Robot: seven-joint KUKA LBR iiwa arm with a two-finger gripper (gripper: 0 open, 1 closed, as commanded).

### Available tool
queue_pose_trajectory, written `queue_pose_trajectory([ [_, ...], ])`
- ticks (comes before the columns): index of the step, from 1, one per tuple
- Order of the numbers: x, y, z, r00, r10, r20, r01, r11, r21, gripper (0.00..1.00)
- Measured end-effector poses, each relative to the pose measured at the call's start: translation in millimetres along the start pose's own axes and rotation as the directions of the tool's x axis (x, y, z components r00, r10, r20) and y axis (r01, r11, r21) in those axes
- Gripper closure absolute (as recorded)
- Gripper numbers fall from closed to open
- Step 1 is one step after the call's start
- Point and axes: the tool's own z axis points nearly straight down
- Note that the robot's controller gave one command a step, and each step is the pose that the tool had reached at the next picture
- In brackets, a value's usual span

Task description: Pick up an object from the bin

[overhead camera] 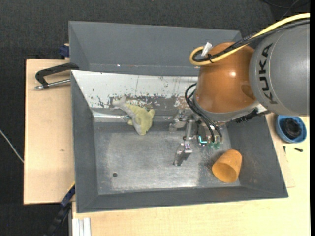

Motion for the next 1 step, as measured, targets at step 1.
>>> queue_pose_trajectory([
  [1,-84.7,27.2,114.6,0.988,-0.153,0.018,0.153,0.988,0.004,0.0],
])
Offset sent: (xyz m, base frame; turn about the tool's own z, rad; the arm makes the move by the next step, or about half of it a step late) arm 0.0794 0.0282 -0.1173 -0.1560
